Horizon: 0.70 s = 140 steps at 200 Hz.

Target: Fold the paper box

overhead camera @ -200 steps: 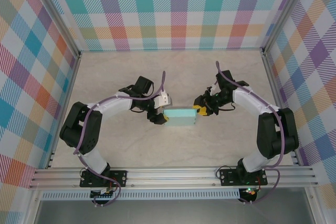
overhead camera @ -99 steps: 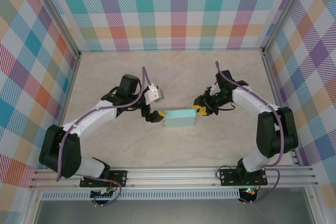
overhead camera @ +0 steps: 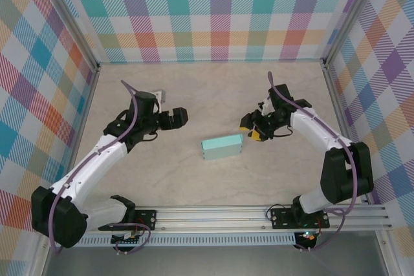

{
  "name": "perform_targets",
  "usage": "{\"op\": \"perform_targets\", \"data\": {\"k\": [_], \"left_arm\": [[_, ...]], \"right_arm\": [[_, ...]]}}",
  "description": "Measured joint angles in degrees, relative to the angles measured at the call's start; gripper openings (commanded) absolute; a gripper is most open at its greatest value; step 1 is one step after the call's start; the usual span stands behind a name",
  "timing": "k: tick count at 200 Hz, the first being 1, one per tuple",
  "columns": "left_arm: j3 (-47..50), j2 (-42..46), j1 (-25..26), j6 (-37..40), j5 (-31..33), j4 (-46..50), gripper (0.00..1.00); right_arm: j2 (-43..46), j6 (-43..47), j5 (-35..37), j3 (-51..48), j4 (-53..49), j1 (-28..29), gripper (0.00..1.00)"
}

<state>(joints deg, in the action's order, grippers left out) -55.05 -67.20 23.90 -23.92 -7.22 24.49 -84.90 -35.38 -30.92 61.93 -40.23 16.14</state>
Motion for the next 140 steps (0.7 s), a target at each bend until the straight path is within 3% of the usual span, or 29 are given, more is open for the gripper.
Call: {"op": "perform_targets", "data": {"k": [52, 105, 140], "left_arm": [[2.38, -0.24, 3.48, -14.10, -10.84, 1.79, 1.00], [2.40, -3.37, 5.49, -14.25, -17.40, 0.76, 1.00], [2.03, -9.77, 6.51, -14.25, -19.61, -1.03, 1.00]], "right_arm": [[5.46, 12.66, 2.80, -1.44, 1.86, 0.02, 0.62], [23.93, 40.83, 1.73, -22.34, 21.77, 0.11, 0.68], [24.98, 57.75, -4.55, -28.59, 30.21, 0.11, 0.73]]}}
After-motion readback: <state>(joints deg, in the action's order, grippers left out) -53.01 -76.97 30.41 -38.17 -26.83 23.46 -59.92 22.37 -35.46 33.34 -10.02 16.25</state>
